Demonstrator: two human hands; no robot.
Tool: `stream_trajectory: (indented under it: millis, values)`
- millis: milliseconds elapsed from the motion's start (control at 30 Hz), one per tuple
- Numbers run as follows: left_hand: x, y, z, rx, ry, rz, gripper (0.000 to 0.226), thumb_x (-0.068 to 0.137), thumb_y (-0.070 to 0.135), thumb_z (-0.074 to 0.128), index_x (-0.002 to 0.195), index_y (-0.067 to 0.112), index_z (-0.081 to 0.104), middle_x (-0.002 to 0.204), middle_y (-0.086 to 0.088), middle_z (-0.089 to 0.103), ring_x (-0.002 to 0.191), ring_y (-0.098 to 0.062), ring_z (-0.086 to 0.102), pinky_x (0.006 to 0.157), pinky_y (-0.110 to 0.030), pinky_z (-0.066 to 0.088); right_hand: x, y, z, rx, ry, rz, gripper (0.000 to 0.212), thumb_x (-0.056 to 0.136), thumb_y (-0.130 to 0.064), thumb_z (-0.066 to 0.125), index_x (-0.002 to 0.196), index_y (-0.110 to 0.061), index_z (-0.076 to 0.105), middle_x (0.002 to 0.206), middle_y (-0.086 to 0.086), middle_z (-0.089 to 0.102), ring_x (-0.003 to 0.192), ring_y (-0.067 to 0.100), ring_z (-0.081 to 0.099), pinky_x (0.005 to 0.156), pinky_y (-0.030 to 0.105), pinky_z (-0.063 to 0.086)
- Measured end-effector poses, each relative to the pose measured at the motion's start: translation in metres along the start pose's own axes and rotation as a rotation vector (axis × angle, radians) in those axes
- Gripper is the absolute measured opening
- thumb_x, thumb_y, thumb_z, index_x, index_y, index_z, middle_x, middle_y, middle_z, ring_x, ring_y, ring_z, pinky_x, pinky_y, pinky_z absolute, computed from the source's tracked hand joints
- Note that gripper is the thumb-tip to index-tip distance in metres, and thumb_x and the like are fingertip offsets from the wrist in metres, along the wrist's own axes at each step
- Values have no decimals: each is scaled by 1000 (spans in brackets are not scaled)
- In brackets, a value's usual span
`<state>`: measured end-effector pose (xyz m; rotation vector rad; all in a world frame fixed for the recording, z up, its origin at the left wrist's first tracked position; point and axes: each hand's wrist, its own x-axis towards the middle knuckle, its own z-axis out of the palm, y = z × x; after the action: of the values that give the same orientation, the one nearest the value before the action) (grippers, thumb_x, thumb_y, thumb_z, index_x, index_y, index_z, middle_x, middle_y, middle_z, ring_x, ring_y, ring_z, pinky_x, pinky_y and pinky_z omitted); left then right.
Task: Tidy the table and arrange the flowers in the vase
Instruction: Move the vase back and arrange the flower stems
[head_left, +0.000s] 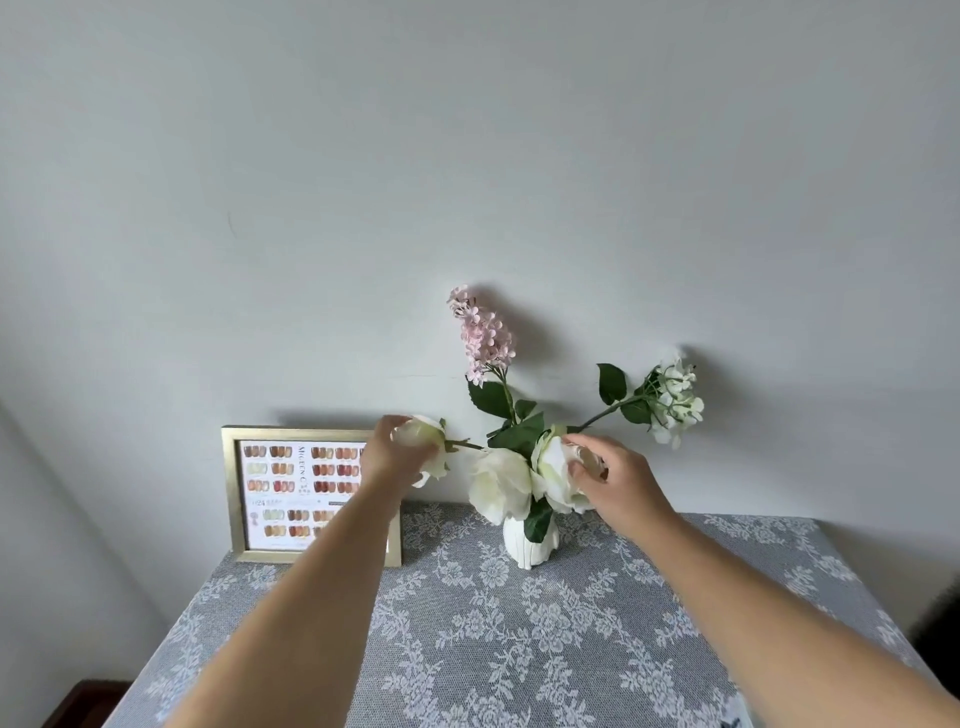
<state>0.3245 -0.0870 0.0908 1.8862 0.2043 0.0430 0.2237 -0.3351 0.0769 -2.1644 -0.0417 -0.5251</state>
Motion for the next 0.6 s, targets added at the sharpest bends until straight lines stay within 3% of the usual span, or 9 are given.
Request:
stream_trajectory:
  millis: [67, 133, 233, 367, 500, 600]
  values:
    - [-3, 8, 3, 110, 68, 85, 40, 67, 19, 70, 103, 26, 56, 87, -3, 63, 62, -14, 57, 55, -34, 55, 0, -1, -1, -16, 15, -16, 33, 84, -12, 61, 116, -22, 61, 108, -10, 56, 101, 8, 54, 83, 38, 55]
    - [-4, 18, 5, 233, 99, 208, 37, 67, 25, 69, 102, 27, 56, 88, -3, 63, 65, -15, 56, 50, -23, 42, 1, -2, -2, -21, 27, -34, 34, 84, -11, 60, 117, -22, 61, 110, -9, 58, 100, 6, 54, 85, 35, 54]
    - [-10, 34, 12, 277, 116, 366, 42, 69, 31, 72, 108, 26, 56, 99, -5, 53, 74, -19, 52, 64, -24, 40, 2, -4, 0, -9, 17, -29, 35, 84, -10, 60, 117, -22, 60, 115, -5, 60, 101, 8, 56, 86, 31, 53]
    - [-26, 50, 28, 364, 136, 487, 45, 70, 31, 71, 112, 26, 55, 107, -4, 51, 74, -16, 49, 65, -24, 41, 3, -7, 3, -34, 25, -40, 34, 84, -13, 62, 117, -20, 60, 116, -1, 61, 97, 4, 55, 83, 12, 44]
    - [-40, 55, 42, 524, 109, 533, 42, 72, 33, 68, 111, 29, 52, 108, -4, 50, 81, -25, 58, 66, -33, 53, 2, -9, 4, -32, 8, -62, 34, 84, -13, 62, 118, -18, 60, 116, 0, 61, 97, 4, 55, 85, 19, 47]
    - [-49, 54, 54, 632, 97, 538, 41, 73, 32, 65, 111, 30, 49, 106, -4, 49, 86, -29, 58, 60, -33, 50, 3, -10, 6, -24, 8, -77, 34, 84, -11, 62, 118, -16, 60, 117, 2, 62, 100, 6, 55, 88, 21, 46]
